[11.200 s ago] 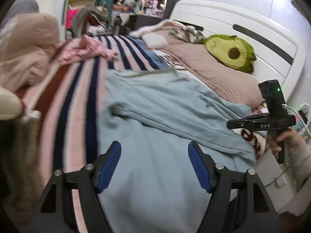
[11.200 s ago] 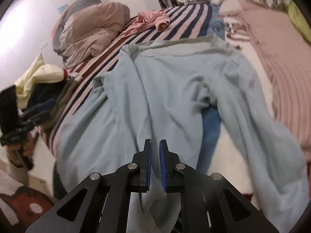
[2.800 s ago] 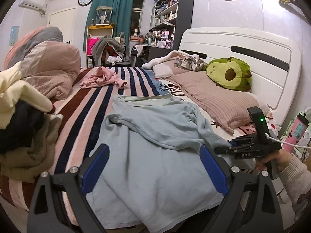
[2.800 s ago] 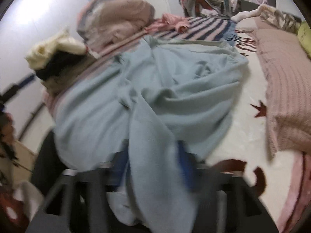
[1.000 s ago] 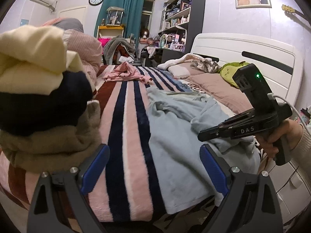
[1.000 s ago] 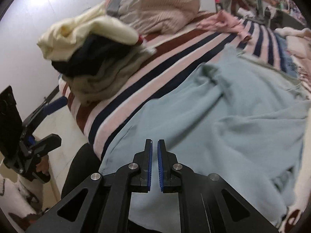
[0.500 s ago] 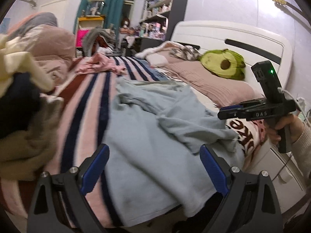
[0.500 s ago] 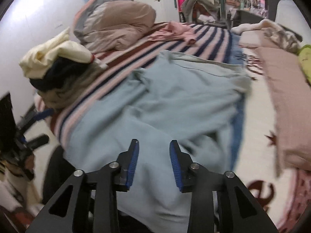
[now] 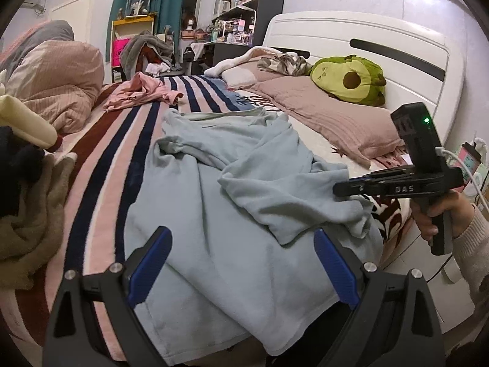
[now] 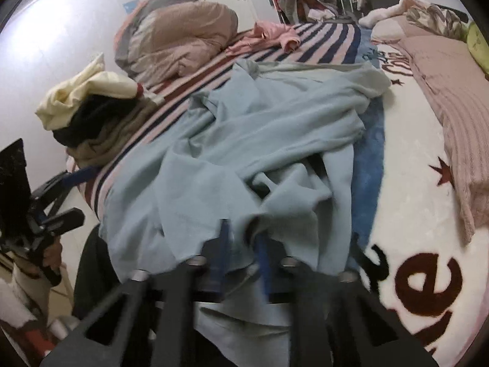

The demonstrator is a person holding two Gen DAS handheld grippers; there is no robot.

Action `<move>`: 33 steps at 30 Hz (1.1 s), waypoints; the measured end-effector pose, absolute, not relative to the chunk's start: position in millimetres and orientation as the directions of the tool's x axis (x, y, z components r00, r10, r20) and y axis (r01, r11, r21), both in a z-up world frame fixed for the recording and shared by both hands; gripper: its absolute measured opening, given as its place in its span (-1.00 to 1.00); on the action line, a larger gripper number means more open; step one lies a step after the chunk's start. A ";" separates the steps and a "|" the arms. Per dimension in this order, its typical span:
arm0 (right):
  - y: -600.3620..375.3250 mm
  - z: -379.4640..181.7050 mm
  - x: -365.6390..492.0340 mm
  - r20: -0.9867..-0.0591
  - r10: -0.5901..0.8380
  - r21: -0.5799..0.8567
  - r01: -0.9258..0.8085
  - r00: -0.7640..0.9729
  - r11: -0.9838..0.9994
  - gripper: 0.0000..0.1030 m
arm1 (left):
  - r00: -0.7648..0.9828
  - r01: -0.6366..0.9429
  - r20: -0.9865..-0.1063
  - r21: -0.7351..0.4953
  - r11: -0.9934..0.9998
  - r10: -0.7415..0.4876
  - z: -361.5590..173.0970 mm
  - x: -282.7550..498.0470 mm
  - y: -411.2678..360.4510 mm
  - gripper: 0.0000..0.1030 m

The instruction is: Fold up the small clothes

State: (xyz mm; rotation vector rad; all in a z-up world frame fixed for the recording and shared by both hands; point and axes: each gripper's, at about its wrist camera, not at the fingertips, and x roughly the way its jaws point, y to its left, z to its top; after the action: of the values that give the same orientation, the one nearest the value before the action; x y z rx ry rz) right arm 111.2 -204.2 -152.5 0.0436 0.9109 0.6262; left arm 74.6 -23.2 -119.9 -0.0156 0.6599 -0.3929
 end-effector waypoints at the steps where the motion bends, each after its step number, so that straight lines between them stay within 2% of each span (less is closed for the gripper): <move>1: -204.6 -151.3 110.5 -0.713 0.538 0.308 -0.487 0.451 0.817 -0.92 | 0.724 0.344 -0.592 -0.136 0.929 -0.354 -118.6 74.7 -21.8 0.79; 6: -193.9 -147.1 106.8 -0.690 0.589 0.353 -0.514 0.421 0.782 -0.94 | 0.756 0.292 -0.572 -0.143 0.946 -0.320 -113.8 76.7 -12.8 0.79; 9: -177.0 -148.9 109.0 -0.714 0.565 0.325 -0.518 0.415 0.791 -0.85 | 0.778 0.253 -0.556 -0.150 0.956 -0.293 -110.8 76.8 -5.3 0.79; 11: -171.3 -150.6 112.6 -0.728 0.531 0.291 -0.506 0.433 0.812 -0.69 | 0.786 0.239 -0.549 -0.155 0.958 -0.285 -109.1 75.4 0.3 0.79; 12: -168.7 -151.6 113.9 -0.738 0.509 0.266 -0.503 0.443 0.822 -0.69 | 0.787 0.235 -0.548 -0.158 0.959 -0.283 -108.8 75.0 3.0 0.79; 13: -162.6 -153.3 115.2 -0.754 0.478 0.231 -0.499 0.451 0.835 -0.73 | 0.789 0.230 -0.547 -0.160 0.960 -0.280 -108.8 74.6 6.0 0.79; 14: -158.6 -154.7 116.2 -0.766 0.458 0.213 -0.495 0.451 0.843 -0.89 | 0.791 0.226 -0.545 -0.161 0.961 -0.277 -108.5 73.9 8.9 0.79; 15: -157.4 -155.1 116.4 -0.769 0.454 0.209 -0.494 0.450 0.844 -0.93 | 0.795 0.223 -0.539 -0.165 0.961 -0.277 -108.4 72.7 12.6 0.79; 24: -112.3 -130.1 108.1 -0.714 0.575 0.290 -0.578 0.401 0.763 -0.97 | 0.816 0.197 -0.505 -0.217 0.956 -0.283 -108.2 63.5 44.6 0.79; 33: -24.0 -135.4 101.9 -0.723 0.643 0.323 -0.699 0.253 0.638 -0.98 | 0.834 0.153 -0.486 -0.252 0.956 -0.262 -114.6 55.9 87.0 0.79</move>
State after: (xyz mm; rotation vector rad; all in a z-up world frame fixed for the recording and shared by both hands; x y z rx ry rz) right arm 101.9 -24.0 -135.4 -0.0683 0.9467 0.9131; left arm 55.9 87.0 -114.6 -0.2069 0.5428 -0.2212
